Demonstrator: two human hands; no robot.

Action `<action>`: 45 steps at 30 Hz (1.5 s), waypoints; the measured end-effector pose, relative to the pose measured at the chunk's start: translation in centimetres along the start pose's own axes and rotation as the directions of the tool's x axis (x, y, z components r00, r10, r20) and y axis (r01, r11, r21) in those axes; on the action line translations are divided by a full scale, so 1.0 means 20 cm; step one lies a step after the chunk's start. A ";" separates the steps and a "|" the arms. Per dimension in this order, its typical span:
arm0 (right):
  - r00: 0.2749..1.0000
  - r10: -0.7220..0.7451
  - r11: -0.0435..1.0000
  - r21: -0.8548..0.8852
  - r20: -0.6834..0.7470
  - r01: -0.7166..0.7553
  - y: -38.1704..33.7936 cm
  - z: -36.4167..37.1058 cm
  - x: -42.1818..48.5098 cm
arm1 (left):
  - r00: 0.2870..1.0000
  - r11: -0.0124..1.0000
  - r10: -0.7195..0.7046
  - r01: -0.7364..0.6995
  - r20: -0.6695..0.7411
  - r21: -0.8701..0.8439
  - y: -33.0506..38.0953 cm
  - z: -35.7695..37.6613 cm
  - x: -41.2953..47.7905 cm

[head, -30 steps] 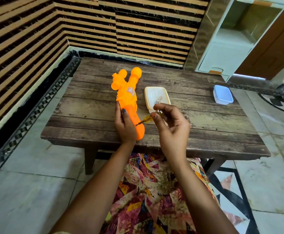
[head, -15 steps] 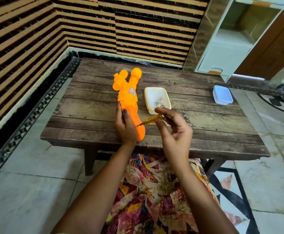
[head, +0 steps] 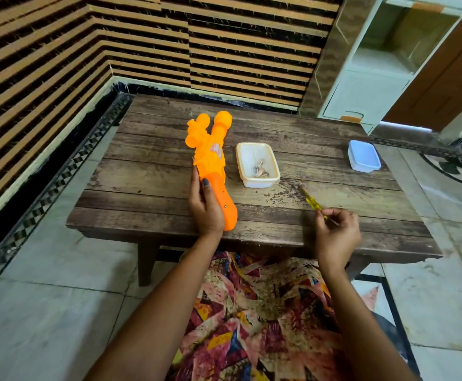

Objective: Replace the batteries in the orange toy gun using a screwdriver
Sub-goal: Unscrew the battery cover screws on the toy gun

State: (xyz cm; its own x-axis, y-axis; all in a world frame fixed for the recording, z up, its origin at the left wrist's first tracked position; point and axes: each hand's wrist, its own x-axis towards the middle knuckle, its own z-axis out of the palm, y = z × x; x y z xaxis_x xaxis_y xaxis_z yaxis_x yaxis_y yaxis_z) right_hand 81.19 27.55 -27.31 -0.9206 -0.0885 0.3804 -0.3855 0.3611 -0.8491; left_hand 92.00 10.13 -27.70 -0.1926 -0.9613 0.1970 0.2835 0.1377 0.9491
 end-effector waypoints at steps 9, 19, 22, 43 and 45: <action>0.983 0.004 0.922 -0.382 0.186 0.069 -0.01 0.04 -0.02 | 0.999 1.000 -0.015 0.016 0.040 -0.022 0.00 0.01 0.00; 0.801 0.058 0.930 0.260 0.596 -0.260 -0.30 0.22 -0.23 | 0.977 0.996 0.035 -0.052 0.208 0.078 -0.01 0.00 -0.02; 0.772 0.071 0.870 0.340 0.632 -0.358 -0.34 0.28 -0.29 | 0.971 0.996 0.003 -0.023 0.239 0.082 -0.01 0.00 -0.02; 0.769 0.089 0.744 0.472 0.633 -0.474 -0.25 0.33 -0.26 | 0.922 0.988 0.053 -0.104 0.384 0.114 -0.02 0.01 0.00; 0.766 0.093 0.731 0.479 0.636 -0.486 -0.24 0.34 -0.26 | 0.921 0.986 0.048 -0.106 0.387 0.129 -0.02 0.01 0.00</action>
State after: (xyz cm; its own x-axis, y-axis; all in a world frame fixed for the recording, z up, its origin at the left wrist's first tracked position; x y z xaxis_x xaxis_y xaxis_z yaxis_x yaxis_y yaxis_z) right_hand 87.43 20.03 -27.71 -0.7810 -0.6242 -0.0206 0.1355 -0.1372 -0.9812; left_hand 91.65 10.16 -28.02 -0.5270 -0.7864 0.3223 0.1788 0.2682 0.9466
